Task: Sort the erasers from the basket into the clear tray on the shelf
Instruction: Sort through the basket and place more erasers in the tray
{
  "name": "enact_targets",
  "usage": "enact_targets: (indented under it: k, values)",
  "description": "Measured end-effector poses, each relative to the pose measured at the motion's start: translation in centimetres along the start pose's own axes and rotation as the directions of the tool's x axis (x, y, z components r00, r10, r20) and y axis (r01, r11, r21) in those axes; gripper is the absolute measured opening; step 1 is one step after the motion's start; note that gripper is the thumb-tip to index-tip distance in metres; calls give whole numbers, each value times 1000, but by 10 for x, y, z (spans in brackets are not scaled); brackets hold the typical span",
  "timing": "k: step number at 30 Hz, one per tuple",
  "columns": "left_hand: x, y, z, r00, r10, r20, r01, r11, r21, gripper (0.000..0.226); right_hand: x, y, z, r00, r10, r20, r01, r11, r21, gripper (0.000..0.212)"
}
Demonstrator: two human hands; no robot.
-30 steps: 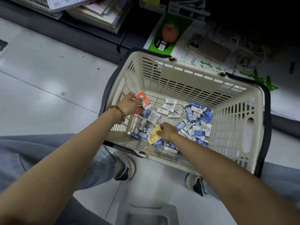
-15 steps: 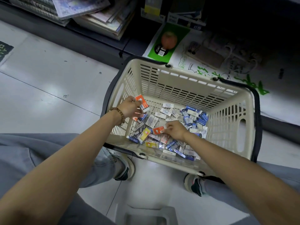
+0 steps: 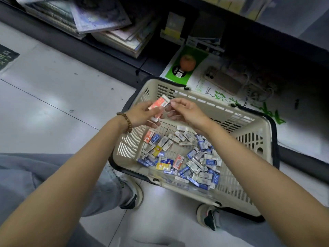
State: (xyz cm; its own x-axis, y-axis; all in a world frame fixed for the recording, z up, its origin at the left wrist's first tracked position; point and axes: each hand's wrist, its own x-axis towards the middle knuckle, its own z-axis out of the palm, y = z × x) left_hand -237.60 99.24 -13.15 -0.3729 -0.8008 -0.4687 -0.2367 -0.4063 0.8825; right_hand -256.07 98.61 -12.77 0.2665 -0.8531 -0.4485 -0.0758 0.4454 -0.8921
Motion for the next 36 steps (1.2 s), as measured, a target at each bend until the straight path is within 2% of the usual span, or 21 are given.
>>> enact_targets:
  k: [2, 3, 5, 7, 9, 10, 12, 14, 16, 18, 21, 24, 26, 29, 30, 32, 34, 36]
  values:
    - [0, 8, -19, 992, 61, -107, -68, 996, -65, 26, 12, 15, 0, 997, 40, -66, -33, 995, 99, 12]
    - [-1, 11, -29, 983, 92, -159, -108, 990, -91, 25, 17, 28, 0, 994, 77, -79, -73, 996, 52, 13]
    - [-1, 11, -45, 966, 137, -221, -163, 981, -104, 21, 26, 62, -1, 978, 200, -66, -208, 963, -173, 22]
    - [1, 7, -53, 965, 129, -230, -159, 980, -119, 19, 29, 102, -6, 929, 363, -68, -354, 822, -447, 37]
    - [6, 4, -55, 966, 109, -232, -143, 981, -133, 18, 21, 137, -13, 872, 472, -132, -435, 622, -652, 43]
    - [9, 4, -55, 968, 106, -227, -137, 983, -125, 17, 14, 152, -17, 856, 487, -171, -449, 538, -713, 44]
    - [12, 6, -54, 975, 101, -200, -123, 987, -99, 15, 0, 173, -21, 873, 444, -202, -405, 429, -807, 43]
    - [15, 7, -54, 977, 90, -193, -109, 990, -89, 15, -11, 187, -20, 914, 368, -173, -323, 399, -858, 49]
    - [17, 9, -53, 976, 70, -208, -94, 990, -109, 13, -15, 191, -19, 939, 307, -154, -282, 433, -856, 52]
    - [17, 11, -50, 974, 45, -222, -81, 984, -157, 13, -13, 189, -21, 942, 285, -176, -298, 474, -828, 46]
    - [17, 14, -39, 985, -4, -170, -33, 975, -218, 18, -10, 183, -24, 934, 289, -210, -324, 438, -839, 24]
    - [15, 13, -24, 994, -65, -83, 45, 973, -226, 32, -14, 168, -28, 934, 302, -192, -314, 435, -844, 16]
    - [13, 14, -13, 997, -65, -37, 56, 980, -193, 34, -20, 143, -37, 945, 271, -183, -306, 534, -788, 16]
    - [9, 25, 8, 998, -69, 4, 69, 982, -177, 17, -42, 80, -58, 968, 188, -165, -248, 794, -556, 7]
    - [8, 33, 15, 997, -81, 14, 82, 983, -165, 19, -52, 55, -66, 976, 160, -149, -214, 845, -490, 5]
    - [8, 53, 27, 995, -88, 54, 90, 995, -44, 27, -76, 4, -82, 989, 90, -121, -135, 887, -442, 8]
    - [6, 79, 39, 991, -57, 123, 50, 997, 63, 24, -102, -42, -94, 992, -4, -130, -55, 893, -446, 14]
    - [2, 107, 50, 985, -41, 167, 33, 998, 51, 19, -128, -77, -100, 984, -98, -150, 29, 912, -408, 20]
